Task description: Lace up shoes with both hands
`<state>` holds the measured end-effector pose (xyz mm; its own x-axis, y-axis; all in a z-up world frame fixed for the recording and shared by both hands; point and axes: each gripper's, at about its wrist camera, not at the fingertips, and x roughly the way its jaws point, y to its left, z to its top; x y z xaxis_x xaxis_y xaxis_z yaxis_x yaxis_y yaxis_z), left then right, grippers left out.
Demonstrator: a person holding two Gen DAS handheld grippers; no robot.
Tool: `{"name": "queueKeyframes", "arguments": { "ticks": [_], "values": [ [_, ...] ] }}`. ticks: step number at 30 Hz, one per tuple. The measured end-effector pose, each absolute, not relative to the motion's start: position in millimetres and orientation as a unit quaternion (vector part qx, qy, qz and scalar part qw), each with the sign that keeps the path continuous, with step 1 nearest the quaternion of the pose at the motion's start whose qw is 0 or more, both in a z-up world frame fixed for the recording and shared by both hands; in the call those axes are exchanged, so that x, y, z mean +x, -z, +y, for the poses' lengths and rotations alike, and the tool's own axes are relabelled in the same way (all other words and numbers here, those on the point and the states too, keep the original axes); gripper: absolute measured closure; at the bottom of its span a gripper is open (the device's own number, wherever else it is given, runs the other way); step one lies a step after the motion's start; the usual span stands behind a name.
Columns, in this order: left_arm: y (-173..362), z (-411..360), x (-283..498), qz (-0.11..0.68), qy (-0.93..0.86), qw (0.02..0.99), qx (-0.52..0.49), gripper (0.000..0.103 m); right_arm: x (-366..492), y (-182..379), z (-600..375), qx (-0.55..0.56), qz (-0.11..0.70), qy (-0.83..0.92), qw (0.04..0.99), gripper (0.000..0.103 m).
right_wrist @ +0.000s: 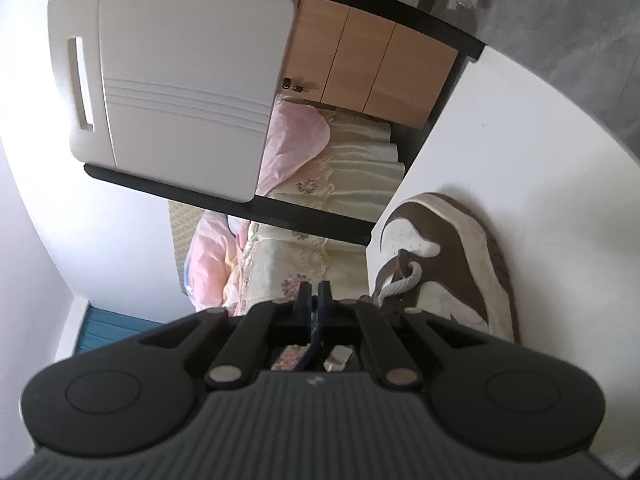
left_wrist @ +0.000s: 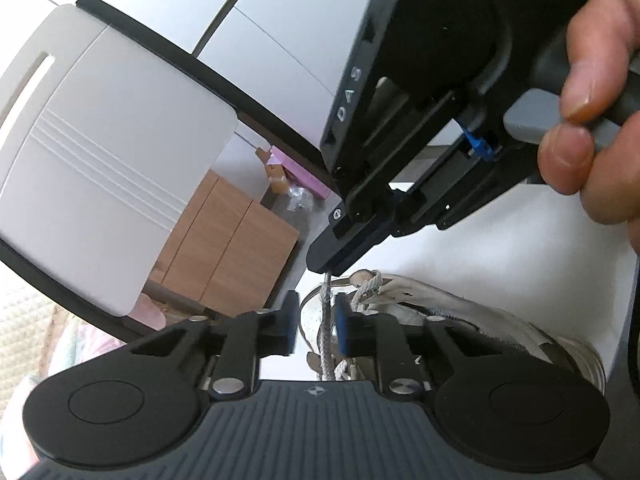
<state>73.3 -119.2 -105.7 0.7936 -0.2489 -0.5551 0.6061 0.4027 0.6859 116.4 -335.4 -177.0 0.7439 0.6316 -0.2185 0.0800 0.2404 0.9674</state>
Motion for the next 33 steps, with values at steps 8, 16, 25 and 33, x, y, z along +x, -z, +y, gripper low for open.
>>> {"name": "queueKeyframes", "arguments": {
  "ticks": [8, 16, 25, 33],
  "values": [
    [106.9, -114.1, 71.0, 0.182, 0.273, 0.817, 0.474, 0.093, 117.3, 179.5, -335.2, 0.593, 0.308, -0.186, 0.720, 0.100],
    [113.1, -113.2, 66.9, 0.180, 0.266, 0.814, 0.484, 0.089, 118.1, 181.5, -334.8, 0.594, 0.312, -0.180, 0.720, 0.100],
    [118.6, -112.7, 61.6, 0.175, 0.271, 0.810, 0.489, 0.089, 119.3, 181.9, -333.3, 0.592, 0.315, -0.183, 0.719, 0.100],
    [104.1, -122.0, 53.1, 0.187, 0.283, 0.816, 0.468, 0.100, 120.6, 184.5, -332.2, 0.597, 0.320, -0.189, 0.711, 0.099]
  ]
}}
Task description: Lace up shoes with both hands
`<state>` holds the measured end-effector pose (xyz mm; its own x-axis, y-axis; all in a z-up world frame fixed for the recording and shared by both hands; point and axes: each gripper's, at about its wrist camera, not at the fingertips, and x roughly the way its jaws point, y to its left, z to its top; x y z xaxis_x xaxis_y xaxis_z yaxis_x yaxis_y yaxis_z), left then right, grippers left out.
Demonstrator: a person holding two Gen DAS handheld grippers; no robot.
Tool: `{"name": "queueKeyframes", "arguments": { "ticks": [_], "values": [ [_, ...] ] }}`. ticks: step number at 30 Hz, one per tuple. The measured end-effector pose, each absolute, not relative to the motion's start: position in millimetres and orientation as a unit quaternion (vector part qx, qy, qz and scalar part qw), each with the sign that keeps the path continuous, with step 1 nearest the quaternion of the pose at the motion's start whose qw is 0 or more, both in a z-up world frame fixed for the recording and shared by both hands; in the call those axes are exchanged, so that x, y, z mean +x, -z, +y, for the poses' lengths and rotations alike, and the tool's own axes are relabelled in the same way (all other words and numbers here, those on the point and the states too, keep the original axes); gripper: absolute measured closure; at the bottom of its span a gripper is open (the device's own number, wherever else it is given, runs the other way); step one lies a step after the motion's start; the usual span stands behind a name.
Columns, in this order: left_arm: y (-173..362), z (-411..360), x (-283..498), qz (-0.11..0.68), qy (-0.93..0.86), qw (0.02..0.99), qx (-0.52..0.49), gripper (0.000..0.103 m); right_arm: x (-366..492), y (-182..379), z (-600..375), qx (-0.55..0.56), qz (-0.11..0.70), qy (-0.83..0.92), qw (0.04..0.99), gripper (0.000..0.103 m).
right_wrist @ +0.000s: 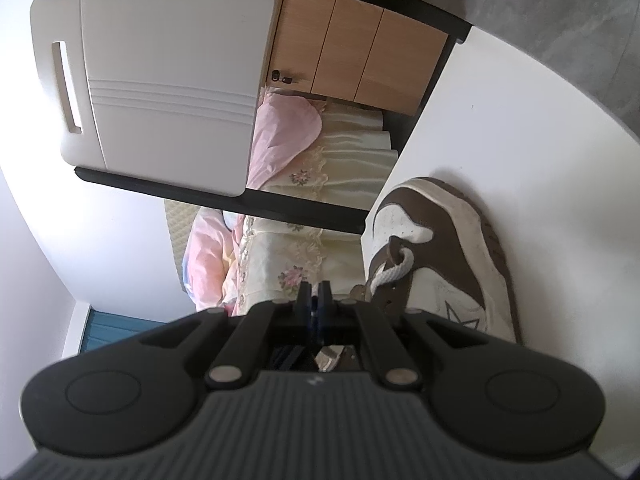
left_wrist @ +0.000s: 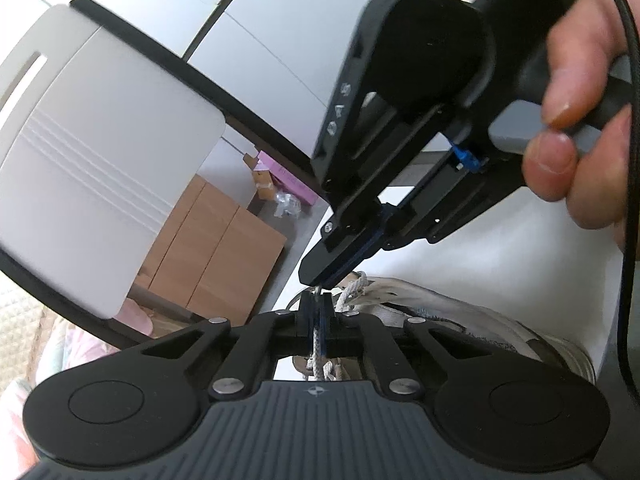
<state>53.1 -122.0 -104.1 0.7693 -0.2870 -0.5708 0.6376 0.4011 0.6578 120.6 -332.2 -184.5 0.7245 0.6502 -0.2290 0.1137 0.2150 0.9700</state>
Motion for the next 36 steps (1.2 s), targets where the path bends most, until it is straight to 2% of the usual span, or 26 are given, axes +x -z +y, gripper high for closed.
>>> {"name": "queueKeyframes", "arguments": {
  "ticks": [5, 10, 12, 17, 20, 22, 23, 27, 32, 36],
  "values": [
    [101.7, -115.0, 59.0, 0.203, 0.284, 0.820, 0.454, 0.100, 120.7, 181.4, -332.4, 0.584, 0.320, -0.184, 0.723, 0.096],
    [92.2, -99.2, 75.4, 0.216, 0.275, 0.818, 0.458, 0.100, 117.8, 166.3, -325.3, 0.517, 0.326, -0.170, 0.773, 0.092],
    [101.6, -87.3, 68.6, 0.231, 0.282, 0.809, 0.461, 0.100, 115.4, 158.5, -321.4, 0.473, 0.335, -0.153, 0.801, 0.069],
    [113.0, -85.0, 79.6, 0.260, 0.311, 0.781, 0.475, 0.100, 110.2, 140.2, -296.4, 0.335, 0.348, -0.147, 0.863, 0.065],
    [120.3, -86.8, 83.7, 0.265, 0.326, 0.765, 0.489, 0.100, 112.3, 138.6, -275.2, 0.250, 0.360, -0.139, 0.888, 0.066],
    [126.2, -89.3, 81.4, 0.268, 0.332, 0.758, 0.494, 0.100, 113.7, 141.9, -266.1, 0.202, 0.365, -0.124, 0.900, 0.073],
    [126.0, -92.0, 85.5, 0.265, 0.333, 0.756, 0.498, 0.100, 113.3, 143.3, -265.6, 0.204, 0.360, -0.134, 0.900, 0.086],
    [127.3, -102.3, 97.9, 0.267, 0.340, 0.749, 0.502, 0.100, 116.3, 156.6, -287.6, 0.300, 0.367, -0.130, 0.871, 0.092],
    [133.3, -112.6, 99.4, 0.269, 0.336, 0.740, 0.517, 0.100, 120.1, 181.5, -314.9, 0.455, 0.372, -0.125, 0.799, 0.092],
    [136.5, -116.4, 100.9, 0.276, 0.328, 0.742, 0.515, 0.100, 116.5, 179.9, -317.3, 0.468, 0.373, -0.127, 0.791, 0.092]
  ]
}}
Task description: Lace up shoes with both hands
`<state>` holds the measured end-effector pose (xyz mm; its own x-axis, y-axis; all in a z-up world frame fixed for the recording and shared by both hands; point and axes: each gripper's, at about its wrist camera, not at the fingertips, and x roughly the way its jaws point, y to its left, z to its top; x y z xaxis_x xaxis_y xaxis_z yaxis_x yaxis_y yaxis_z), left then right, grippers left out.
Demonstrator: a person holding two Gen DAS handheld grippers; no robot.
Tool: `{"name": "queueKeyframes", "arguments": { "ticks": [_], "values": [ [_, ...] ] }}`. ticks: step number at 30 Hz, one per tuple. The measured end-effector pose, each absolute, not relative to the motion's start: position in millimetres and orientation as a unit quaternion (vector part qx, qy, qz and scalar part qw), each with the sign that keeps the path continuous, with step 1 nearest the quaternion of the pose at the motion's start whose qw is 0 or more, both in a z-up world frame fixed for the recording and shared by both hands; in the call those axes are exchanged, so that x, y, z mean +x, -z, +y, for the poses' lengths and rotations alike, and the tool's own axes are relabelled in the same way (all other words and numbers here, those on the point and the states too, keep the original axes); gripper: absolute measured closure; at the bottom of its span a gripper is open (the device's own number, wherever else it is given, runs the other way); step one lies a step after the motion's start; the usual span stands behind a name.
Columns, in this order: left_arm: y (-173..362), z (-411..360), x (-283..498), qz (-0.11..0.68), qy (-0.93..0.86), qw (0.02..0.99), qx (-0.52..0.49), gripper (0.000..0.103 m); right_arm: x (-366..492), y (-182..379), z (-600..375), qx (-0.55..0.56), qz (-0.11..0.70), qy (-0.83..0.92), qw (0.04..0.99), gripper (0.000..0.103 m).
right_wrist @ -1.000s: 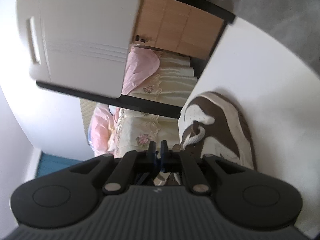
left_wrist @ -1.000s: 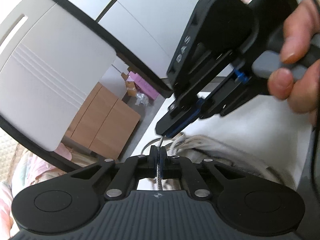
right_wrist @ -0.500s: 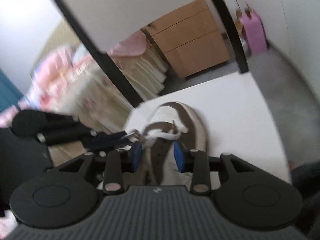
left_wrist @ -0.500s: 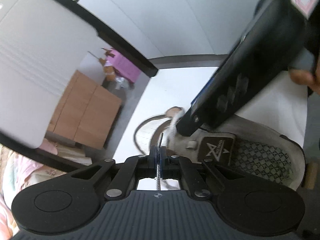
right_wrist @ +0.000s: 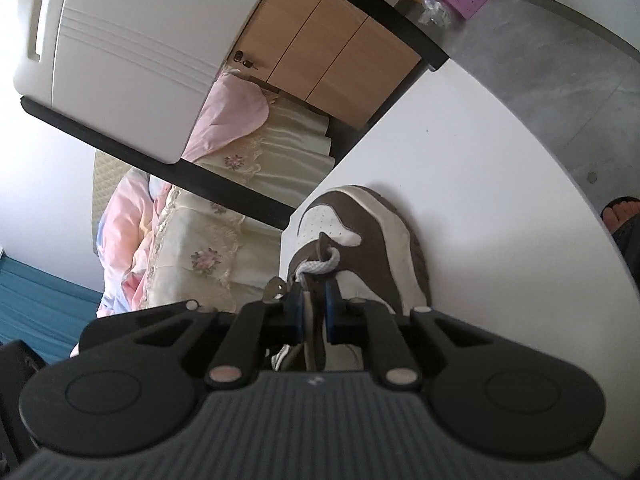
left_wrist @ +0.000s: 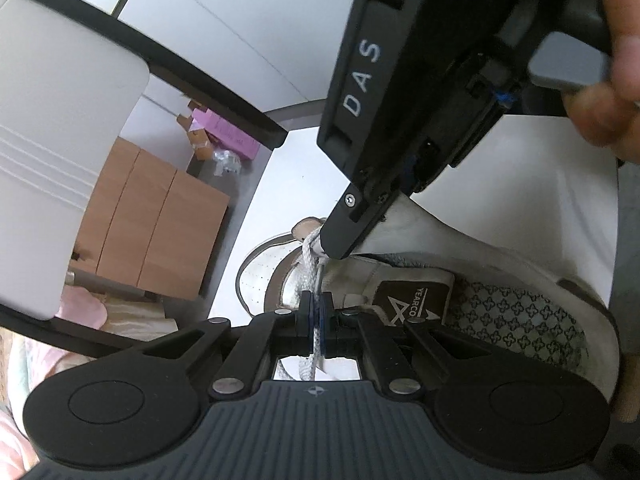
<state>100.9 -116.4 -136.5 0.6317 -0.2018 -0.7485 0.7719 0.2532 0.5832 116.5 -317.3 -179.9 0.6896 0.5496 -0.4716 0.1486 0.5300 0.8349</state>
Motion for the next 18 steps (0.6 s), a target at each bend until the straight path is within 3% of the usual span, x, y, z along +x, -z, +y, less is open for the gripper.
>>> {"name": "queueKeyframes", "arguments": {
  "ticks": [18],
  "values": [
    [149.3, -121.0, 101.6, 0.229, 0.327, 0.738, 0.544, 0.100, 120.9, 187.9, -321.2, 0.484, 0.372, -0.130, 0.781, 0.091]
  ]
}}
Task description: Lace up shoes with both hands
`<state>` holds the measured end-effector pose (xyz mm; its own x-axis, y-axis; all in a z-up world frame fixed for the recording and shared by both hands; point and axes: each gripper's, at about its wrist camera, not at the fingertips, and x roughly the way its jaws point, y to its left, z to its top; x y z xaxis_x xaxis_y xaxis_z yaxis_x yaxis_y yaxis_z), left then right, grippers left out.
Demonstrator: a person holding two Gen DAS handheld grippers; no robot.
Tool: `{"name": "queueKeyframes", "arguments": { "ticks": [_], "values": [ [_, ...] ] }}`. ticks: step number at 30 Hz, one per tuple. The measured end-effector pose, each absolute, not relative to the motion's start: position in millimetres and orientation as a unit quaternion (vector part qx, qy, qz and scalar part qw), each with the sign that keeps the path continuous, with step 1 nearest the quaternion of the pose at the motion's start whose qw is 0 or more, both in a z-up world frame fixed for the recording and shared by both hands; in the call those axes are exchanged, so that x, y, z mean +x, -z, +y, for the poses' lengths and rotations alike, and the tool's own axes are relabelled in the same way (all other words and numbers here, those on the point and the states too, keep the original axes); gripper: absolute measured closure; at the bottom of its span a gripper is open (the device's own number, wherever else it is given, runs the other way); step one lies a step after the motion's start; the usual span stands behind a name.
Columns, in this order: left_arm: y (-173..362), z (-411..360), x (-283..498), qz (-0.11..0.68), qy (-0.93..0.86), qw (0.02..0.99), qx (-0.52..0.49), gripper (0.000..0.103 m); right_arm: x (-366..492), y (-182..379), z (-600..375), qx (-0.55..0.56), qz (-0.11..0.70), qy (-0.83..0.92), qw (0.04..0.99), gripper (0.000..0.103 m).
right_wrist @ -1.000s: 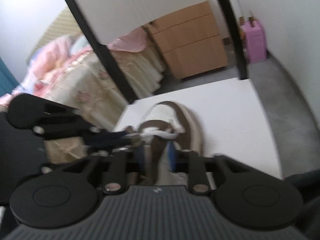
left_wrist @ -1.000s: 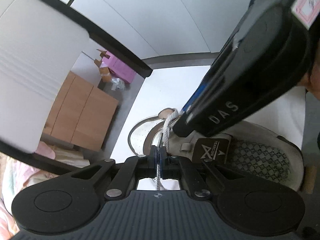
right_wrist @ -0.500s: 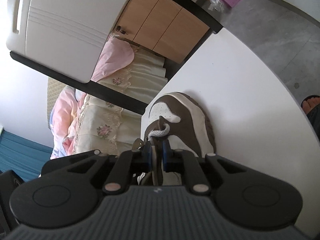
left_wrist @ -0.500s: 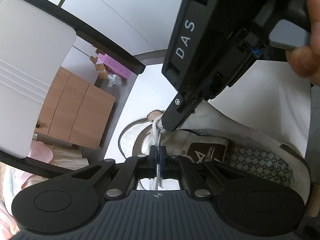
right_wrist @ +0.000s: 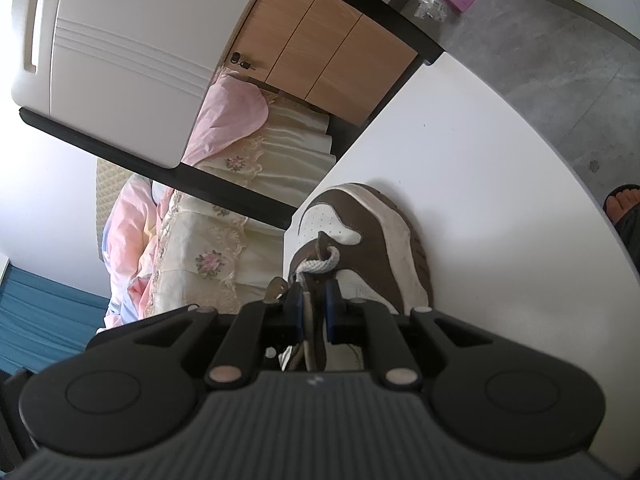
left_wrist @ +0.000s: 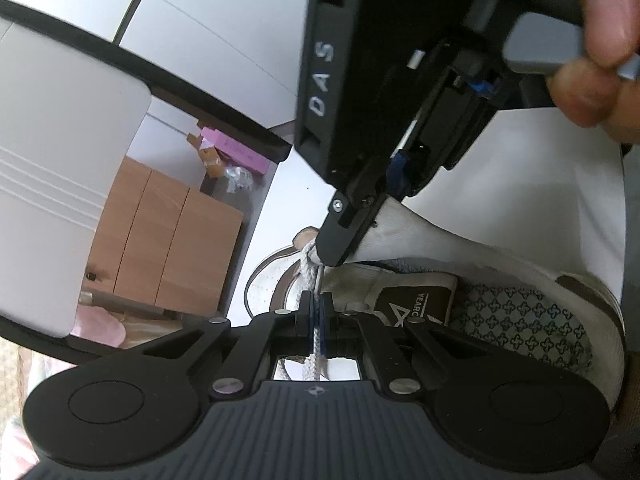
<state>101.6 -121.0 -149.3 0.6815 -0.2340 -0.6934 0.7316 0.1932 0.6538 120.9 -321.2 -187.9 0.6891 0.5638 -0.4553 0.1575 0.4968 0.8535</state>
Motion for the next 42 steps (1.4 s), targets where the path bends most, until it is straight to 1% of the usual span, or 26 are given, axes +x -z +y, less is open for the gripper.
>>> {"name": "queueKeyframes", "arguments": {
  "ticks": [9, 14, 16, 18, 23, 26, 34, 37, 39, 41, 42],
  "values": [
    [155.4, -130.9, 104.6, 0.224, 0.320, 0.736, 0.553, 0.100, 120.8, 184.7, -324.0, 0.480, 0.375, -0.132, 0.782, 0.091],
    [153.4, -133.9, 104.1, 0.208, 0.332, 0.738, 0.549, 0.100, 120.0, 174.5, -318.8, 0.434, 0.375, -0.134, 0.808, 0.091],
    [153.0, -133.4, 106.9, 0.209, 0.336, 0.741, 0.543, 0.100, 120.6, 170.0, -313.1, 0.412, 0.375, -0.137, 0.820, 0.089],
    [153.4, -132.3, 109.3, 0.206, 0.340, 0.743, 0.538, 0.100, 120.3, 167.7, -312.0, 0.406, 0.370, -0.139, 0.824, 0.083],
    [157.9, -129.9, 110.4, 0.187, 0.347, 0.748, 0.534, 0.100, 119.0, 183.5, -336.9, 0.519, 0.334, -0.130, 0.776, 0.083],
    [159.5, -129.4, 111.7, 0.184, 0.349, 0.754, 0.525, 0.100, 120.8, 200.0, -347.1, 0.570, 0.342, -0.105, 0.740, 0.083],
    [164.5, -129.6, 107.4, 0.160, 0.360, 0.750, 0.531, 0.100, 120.9, 208.0, -342.9, 0.580, 0.356, -0.104, 0.725, 0.083],
    [167.0, -129.7, 109.8, 0.157, 0.360, 0.752, 0.529, 0.100, 122.1, 209.1, -341.5, 0.581, 0.355, -0.092, 0.727, 0.084],
    [169.5, -130.7, 113.0, 0.161, 0.358, 0.755, 0.525, 0.100, 123.3, 209.8, -339.2, 0.582, 0.352, -0.094, 0.727, 0.091],
    [164.6, -126.1, 105.3, 0.164, 0.353, 0.759, 0.522, 0.100, 124.9, 206.5, -335.4, 0.567, 0.349, -0.097, 0.740, 0.093],
    [164.7, -125.7, 105.5, 0.165, 0.352, 0.761, 0.520, 0.100, 125.7, 203.9, -333.5, 0.555, 0.349, -0.098, 0.749, 0.096]
  ]
}}
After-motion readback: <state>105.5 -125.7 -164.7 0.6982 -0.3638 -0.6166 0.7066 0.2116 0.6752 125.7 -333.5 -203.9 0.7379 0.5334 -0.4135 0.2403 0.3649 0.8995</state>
